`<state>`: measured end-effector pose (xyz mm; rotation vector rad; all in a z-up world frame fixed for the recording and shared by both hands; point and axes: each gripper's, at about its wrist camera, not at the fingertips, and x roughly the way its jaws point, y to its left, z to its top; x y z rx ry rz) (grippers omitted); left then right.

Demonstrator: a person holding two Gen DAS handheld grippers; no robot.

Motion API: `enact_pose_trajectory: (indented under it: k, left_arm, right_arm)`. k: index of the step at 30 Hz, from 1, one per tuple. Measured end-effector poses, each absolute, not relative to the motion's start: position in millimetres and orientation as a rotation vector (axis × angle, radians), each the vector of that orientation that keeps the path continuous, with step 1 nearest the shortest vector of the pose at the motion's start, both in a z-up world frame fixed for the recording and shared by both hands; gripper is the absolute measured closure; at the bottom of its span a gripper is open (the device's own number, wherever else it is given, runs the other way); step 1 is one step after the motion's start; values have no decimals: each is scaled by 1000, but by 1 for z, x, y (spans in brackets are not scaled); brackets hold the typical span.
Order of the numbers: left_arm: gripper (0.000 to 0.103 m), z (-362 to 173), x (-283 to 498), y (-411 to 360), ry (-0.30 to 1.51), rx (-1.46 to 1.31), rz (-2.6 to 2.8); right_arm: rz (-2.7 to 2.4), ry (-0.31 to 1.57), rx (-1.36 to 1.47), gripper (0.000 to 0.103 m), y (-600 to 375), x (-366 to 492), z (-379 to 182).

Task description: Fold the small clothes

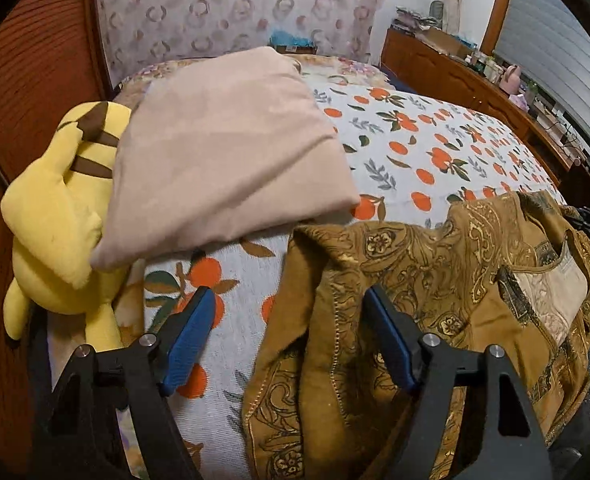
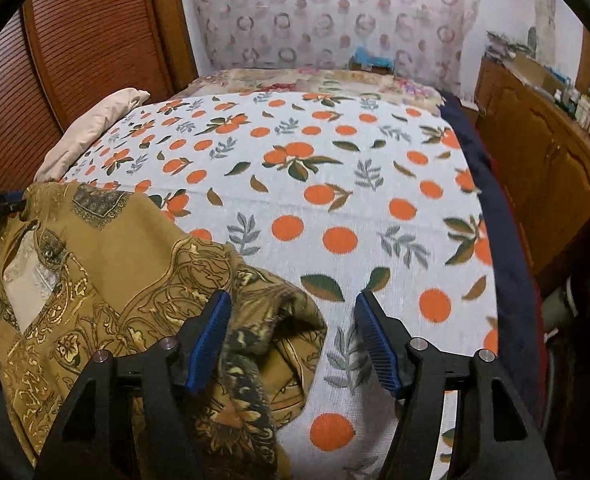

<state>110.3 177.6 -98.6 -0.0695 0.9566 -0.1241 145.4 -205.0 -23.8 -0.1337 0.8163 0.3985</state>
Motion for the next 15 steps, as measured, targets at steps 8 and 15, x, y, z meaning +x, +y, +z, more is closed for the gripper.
enact_pose_trajectory:
  k: [8,15]
  left_arm:
    - [63,-98,112,167,946,-53,-178]
    - [94,-77,97,151,890,-59,-261]
  right_arm:
    - [419,810,-145,35,-197,136,-30]
    - [501,812,-163,90,-184,126,-30]
